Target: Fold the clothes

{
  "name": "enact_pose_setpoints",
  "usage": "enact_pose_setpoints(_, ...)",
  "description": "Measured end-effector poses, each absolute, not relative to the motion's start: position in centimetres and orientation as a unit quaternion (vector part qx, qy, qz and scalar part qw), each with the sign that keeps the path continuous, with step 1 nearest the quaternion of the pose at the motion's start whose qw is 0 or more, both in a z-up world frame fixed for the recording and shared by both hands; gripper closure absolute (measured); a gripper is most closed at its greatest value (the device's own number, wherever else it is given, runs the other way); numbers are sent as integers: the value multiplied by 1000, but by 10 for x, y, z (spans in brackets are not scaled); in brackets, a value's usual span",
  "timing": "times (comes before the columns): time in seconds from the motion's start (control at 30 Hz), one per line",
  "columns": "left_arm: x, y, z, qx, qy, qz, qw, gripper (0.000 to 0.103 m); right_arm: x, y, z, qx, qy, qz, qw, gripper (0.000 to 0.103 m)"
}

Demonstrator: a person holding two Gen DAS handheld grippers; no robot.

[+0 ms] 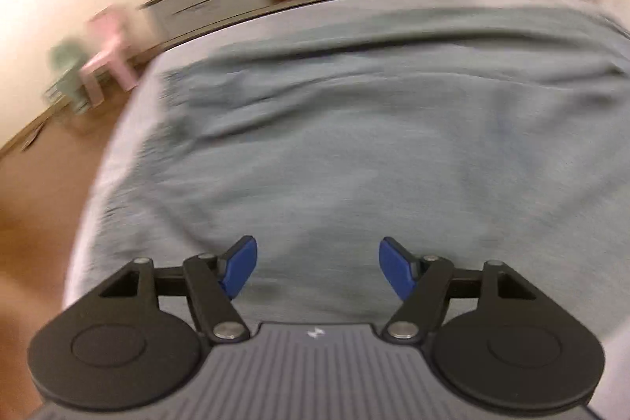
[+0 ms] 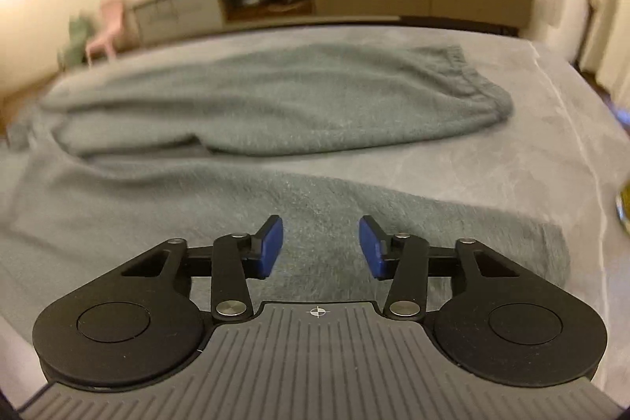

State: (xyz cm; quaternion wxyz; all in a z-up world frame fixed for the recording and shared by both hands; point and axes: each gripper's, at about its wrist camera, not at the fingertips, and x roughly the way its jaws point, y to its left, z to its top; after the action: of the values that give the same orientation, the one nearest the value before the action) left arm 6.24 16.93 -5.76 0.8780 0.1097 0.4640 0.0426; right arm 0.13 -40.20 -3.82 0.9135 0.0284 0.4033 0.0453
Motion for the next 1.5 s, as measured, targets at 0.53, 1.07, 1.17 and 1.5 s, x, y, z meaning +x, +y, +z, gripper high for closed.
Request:
enact_pose_setpoints(0.53,40,201,-47,184,474,81,857,24,-49,-451,-48,22,454,-35,890,54)
enact_pose_setpoints(1.07,114,213,-79,116,493,142,850,11,54,-458,-69,9,437,-63,897,47)
enact_pose_setpoints(1.17,126,236,-80,81,486,154,857,5,67,-454,-69,10,427,-54,903,44)
enact_pose_setpoints(1.5,124,269,-74,38,454,190,870,10,61,-471,-64,11,474,-50,879,37)
